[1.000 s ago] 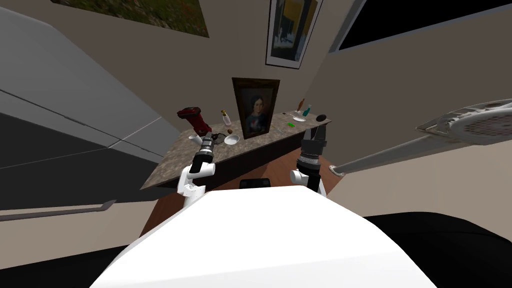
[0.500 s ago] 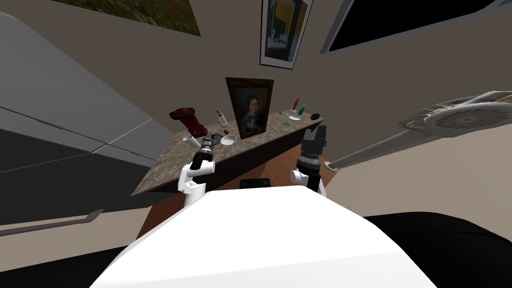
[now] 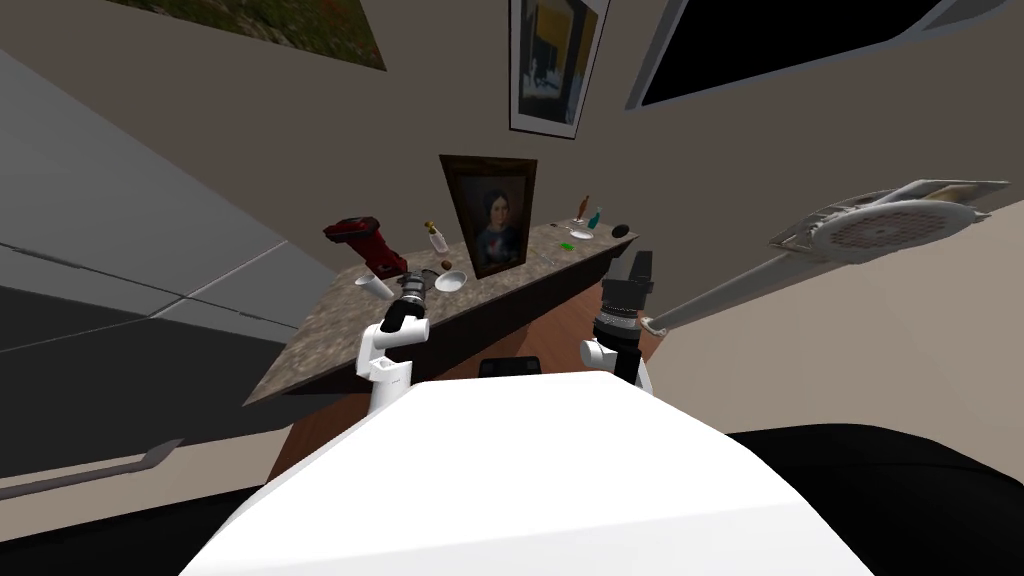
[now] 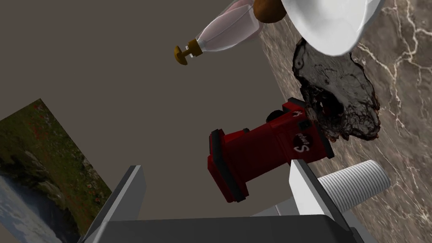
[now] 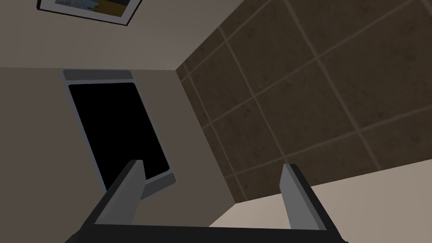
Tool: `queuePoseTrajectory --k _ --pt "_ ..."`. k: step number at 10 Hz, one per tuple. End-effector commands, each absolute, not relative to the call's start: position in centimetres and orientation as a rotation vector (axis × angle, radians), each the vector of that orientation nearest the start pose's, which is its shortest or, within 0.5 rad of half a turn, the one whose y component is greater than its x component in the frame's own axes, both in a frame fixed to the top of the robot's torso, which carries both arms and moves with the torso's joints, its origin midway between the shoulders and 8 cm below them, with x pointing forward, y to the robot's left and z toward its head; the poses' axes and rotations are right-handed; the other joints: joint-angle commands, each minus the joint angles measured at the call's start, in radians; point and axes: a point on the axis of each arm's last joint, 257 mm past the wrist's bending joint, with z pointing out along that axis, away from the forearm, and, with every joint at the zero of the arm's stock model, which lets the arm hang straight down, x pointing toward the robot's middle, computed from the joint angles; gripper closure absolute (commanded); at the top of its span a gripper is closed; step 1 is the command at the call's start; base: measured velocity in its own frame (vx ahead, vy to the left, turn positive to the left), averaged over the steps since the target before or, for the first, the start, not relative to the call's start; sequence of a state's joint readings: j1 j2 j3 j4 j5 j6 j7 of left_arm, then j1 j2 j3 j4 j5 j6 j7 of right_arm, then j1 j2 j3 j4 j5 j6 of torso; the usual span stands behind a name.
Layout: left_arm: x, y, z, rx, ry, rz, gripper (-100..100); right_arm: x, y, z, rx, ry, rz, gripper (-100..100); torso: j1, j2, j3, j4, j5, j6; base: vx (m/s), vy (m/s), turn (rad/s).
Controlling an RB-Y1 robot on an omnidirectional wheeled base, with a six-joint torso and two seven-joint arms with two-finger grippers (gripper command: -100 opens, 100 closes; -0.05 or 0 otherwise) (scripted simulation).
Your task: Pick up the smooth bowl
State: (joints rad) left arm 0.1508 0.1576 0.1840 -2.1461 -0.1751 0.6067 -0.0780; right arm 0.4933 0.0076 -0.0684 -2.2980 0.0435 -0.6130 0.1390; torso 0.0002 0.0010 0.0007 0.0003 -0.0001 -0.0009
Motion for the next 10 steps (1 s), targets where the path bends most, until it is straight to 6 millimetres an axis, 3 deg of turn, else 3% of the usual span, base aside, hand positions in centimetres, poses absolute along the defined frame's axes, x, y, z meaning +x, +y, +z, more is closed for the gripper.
queuePoseTrajectory --k 1,10 --pt "47.3 39.7 -14.5 -1.21 1.278 -0.583 -100 31.7 -28.8 5.5 0.468 0.565 1.106 0 0.0 0.0 0.0 0.0 0.0 0.0 -0.011 -0.014 -0.149" --pt "46.7 41.3 -18.5 -1.411 1.338 -0.489 -100 31.7 -28.8 5.5 0.468 0.565 1.106 0 0.001 -0.001 -0.001 0.0 0.0 0.0 0.0 0.001 -0.063"
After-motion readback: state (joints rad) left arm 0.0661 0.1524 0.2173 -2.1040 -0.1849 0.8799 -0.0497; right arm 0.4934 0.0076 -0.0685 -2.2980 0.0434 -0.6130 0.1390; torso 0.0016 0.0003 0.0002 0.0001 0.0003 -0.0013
